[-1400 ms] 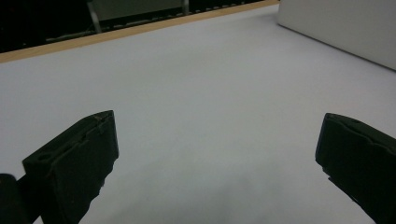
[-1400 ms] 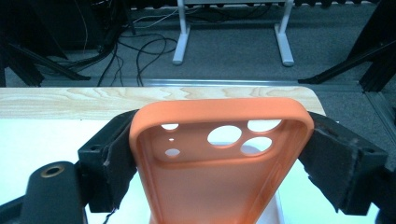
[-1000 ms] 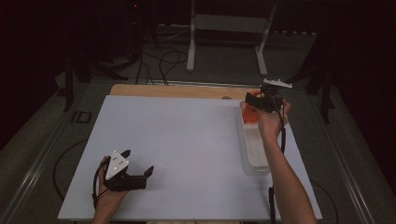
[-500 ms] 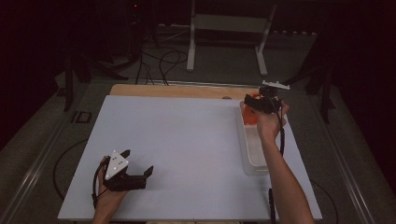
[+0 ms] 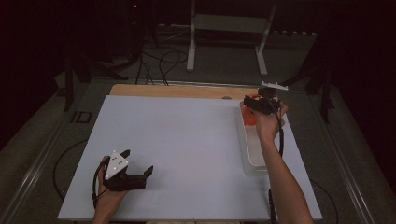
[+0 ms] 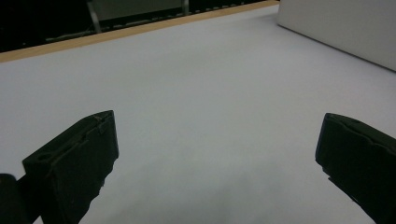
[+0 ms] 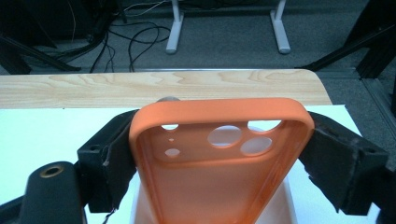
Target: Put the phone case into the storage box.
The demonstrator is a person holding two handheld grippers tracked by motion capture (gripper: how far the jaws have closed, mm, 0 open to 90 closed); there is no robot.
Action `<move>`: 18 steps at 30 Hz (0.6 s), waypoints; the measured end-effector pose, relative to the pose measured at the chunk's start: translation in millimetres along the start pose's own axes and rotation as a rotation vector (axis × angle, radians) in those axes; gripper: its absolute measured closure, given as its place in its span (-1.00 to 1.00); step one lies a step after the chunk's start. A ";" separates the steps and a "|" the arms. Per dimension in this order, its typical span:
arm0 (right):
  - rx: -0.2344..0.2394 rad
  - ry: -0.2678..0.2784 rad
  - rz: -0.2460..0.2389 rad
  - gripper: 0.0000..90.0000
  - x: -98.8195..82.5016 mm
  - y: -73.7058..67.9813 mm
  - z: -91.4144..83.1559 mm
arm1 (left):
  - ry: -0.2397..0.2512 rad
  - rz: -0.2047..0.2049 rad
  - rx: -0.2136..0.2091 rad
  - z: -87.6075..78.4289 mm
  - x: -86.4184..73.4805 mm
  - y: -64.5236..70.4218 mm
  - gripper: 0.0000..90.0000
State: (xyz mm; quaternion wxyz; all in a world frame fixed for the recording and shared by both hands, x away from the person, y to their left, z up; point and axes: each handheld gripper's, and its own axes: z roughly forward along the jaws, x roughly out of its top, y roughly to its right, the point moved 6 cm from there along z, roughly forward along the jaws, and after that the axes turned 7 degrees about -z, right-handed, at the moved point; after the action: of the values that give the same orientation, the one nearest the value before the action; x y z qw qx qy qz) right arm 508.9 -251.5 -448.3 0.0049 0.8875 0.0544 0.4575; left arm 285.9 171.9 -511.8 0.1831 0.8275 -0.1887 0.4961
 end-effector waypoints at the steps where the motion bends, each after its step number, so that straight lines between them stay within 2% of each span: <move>1: 0.000 -0.001 -0.002 -0.63 -0.3 -0.1 0.4 | 0.000 0.000 0.000 0.0 0.0 -0.1 -1.00; 18: -0.008 -0.017 0.000 -0.63 -6.7 1.5 4.9 | 0.002 -0.002 0.001 0.0 0.3 -0.7 -1.00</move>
State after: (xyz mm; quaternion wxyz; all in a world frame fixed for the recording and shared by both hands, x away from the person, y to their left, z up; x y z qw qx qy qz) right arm 509.2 -253.5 -456.4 0.0088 0.8915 0.0526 0.4499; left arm 286.4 172.5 -511.7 0.1836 0.8272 -0.1875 0.4969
